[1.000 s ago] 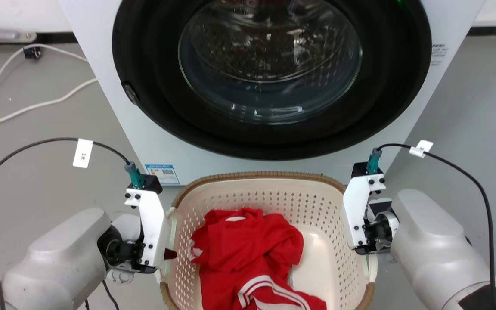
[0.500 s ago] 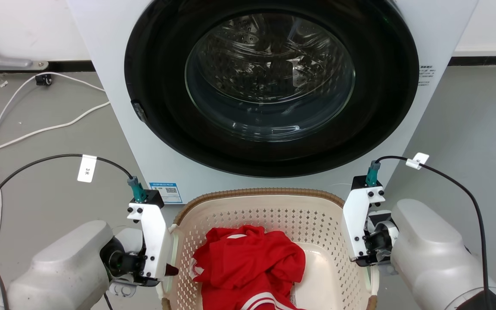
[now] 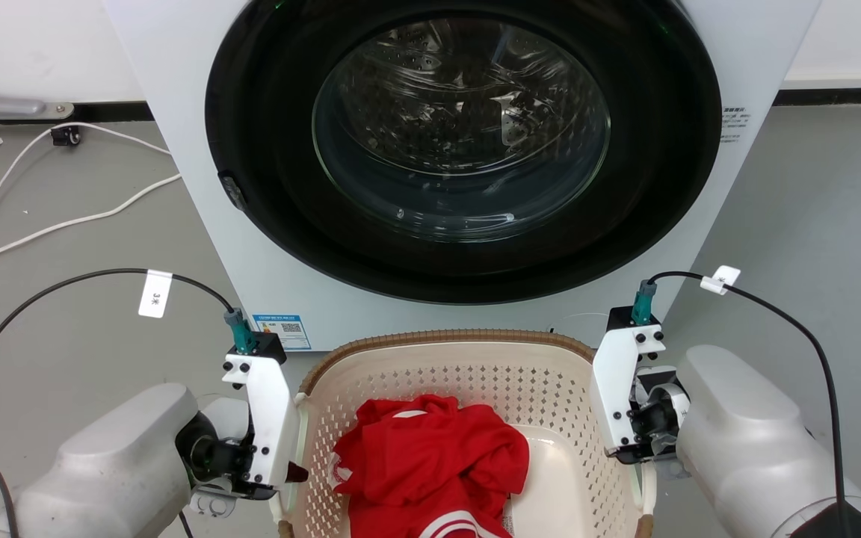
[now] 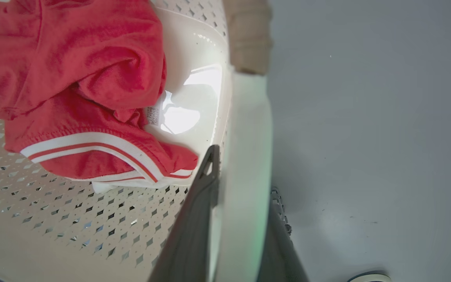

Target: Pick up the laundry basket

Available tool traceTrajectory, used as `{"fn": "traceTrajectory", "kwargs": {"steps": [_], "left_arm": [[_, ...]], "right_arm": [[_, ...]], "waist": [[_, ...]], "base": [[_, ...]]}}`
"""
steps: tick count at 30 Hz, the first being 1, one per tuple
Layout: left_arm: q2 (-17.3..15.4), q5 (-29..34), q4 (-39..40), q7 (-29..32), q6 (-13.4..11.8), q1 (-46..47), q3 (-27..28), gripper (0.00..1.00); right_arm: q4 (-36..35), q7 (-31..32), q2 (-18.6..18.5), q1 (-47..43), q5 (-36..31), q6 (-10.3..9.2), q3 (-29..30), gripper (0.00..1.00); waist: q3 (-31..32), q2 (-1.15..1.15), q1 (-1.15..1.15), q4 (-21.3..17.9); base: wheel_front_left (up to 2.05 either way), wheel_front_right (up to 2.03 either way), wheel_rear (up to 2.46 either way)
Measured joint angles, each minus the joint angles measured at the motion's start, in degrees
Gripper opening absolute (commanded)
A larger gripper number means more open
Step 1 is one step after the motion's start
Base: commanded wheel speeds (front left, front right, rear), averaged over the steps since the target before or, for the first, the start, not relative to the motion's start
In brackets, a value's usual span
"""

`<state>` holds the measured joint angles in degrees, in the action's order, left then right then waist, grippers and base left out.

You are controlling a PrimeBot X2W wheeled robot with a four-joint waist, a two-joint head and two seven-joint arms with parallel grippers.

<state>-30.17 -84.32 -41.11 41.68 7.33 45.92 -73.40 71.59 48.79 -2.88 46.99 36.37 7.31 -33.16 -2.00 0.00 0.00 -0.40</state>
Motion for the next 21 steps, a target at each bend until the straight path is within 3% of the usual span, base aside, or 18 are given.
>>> {"fn": "traceTrajectory", "kwargs": {"steps": [21], "left_arm": [[0.22,-0.42,-0.53,-0.49,0.0,0.01,-0.02,0.0]], "right_arm": [[1.19,-0.86,0.0,0.32,2.45,0.0,-2.72,0.0]], "waist": [[0.06,0.0,0.0,0.24]], "base": [[0.0,0.0,0.0]]}}
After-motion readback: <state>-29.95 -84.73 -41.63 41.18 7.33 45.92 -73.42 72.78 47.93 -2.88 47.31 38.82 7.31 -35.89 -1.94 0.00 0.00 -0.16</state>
